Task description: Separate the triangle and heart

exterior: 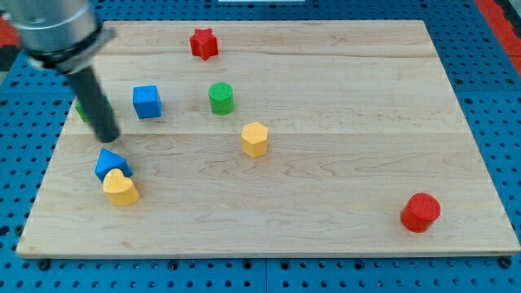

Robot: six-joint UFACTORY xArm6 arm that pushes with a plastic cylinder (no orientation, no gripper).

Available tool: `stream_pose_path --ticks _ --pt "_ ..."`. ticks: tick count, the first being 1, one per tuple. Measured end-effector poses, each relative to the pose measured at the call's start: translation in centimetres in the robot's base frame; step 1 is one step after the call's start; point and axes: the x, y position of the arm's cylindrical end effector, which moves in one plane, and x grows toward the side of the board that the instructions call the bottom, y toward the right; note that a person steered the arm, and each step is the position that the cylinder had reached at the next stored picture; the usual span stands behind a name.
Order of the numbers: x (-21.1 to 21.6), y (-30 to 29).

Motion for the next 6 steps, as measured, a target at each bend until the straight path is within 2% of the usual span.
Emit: stream_pose_path --ticks 1,2,3,4,6 --pt "5.2 -1.5" --pt "6.2 3.9" --pt "4.2 11.6" --pt "1.9 16.4" --pt "2.7 17.0"
